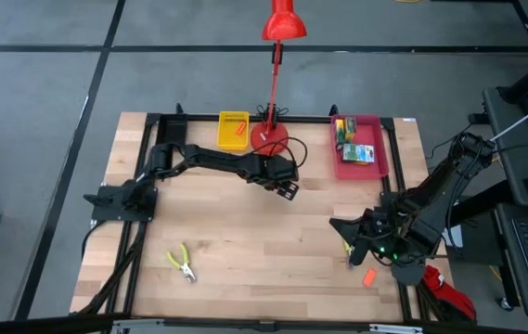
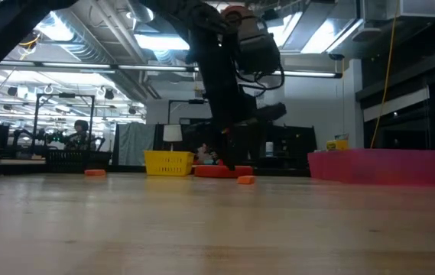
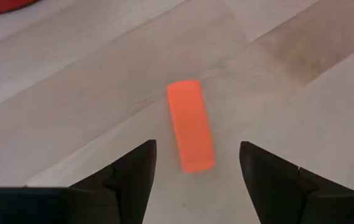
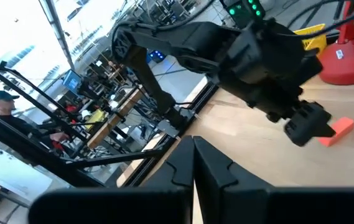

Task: Pick & Place School Supplies
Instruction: Put the orange eraser into the yellow bin

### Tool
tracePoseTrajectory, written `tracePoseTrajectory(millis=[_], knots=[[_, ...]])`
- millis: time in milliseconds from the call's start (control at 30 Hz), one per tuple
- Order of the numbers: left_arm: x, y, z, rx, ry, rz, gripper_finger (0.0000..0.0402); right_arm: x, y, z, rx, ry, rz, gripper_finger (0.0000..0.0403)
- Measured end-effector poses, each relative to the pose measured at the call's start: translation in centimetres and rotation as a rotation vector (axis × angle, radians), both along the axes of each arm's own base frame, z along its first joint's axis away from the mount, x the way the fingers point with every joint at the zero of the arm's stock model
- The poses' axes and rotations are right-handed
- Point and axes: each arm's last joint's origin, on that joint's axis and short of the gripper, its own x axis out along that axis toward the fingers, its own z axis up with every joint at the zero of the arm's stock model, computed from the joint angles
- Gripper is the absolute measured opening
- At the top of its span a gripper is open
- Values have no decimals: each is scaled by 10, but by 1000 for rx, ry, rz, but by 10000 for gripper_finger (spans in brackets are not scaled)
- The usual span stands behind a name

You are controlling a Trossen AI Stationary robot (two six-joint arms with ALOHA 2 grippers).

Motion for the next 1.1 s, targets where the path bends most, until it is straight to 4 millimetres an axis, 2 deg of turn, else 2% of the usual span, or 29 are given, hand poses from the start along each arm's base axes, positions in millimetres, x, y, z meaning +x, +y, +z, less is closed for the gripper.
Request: tracePoseTrajectory(millis=[333,533,700,800,933,1100], knots=[[7,0,-28,-11,40,-40,216,0,2,3,-15,-3,8,6],[3,1,-36,17,109,-11,159,-2,3,4,-21,-16,-4,6],[-6,12,-30,35,156,19,92,-2,3,5,-35,-20,-15,6],[-13,21,-23,56,199,37,68,-2,3,5,-48,-20,-23,6],[-30,35,-14,120,321,62,75,-2,2,6,-72,-25,-55,6],[-47,42,14,164,386,58,100,-2,1,6,-88,-33,-83,6]])
